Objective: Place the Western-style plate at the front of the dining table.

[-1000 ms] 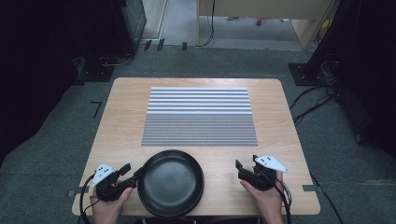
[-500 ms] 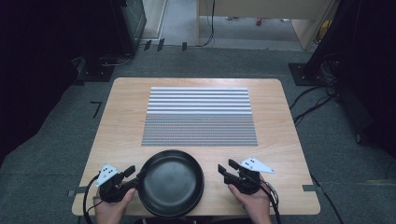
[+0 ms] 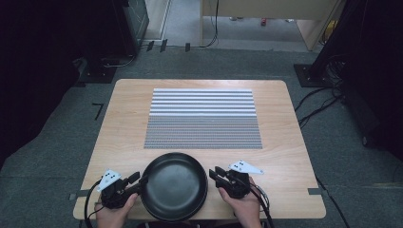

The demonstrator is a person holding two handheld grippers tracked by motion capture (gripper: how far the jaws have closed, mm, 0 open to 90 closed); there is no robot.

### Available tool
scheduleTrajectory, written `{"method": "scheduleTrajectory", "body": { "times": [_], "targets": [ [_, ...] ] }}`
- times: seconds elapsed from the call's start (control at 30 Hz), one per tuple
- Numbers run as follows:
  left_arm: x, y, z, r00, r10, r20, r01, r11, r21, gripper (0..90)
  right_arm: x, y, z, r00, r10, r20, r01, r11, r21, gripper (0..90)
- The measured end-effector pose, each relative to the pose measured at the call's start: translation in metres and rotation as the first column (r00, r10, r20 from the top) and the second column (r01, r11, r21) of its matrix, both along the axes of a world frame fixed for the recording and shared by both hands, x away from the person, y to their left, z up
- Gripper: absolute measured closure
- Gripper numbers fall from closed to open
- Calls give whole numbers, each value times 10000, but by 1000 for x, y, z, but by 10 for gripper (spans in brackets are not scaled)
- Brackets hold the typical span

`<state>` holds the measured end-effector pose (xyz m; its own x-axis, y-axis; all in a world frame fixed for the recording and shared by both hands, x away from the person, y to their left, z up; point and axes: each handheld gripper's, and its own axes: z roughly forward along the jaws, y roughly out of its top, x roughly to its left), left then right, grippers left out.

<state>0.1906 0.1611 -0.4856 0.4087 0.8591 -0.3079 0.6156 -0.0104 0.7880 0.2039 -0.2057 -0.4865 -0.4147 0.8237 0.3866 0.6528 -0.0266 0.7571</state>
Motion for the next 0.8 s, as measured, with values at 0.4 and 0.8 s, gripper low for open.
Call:
{"method": "scheduleTrajectory", "body": {
  "times": [0.4,0.8],
  "targets": [
    [-1,-1,-3,9994,-222,-253,230,9993,298,660,6,12,-5,9990,257,-371,-237,9984,519,782],
    [0,-1,-5,9989,-169,-441,188,9990,414,732,5,15,-9,9945,383,-973,-280,9941,1044,834]
  ]
}}
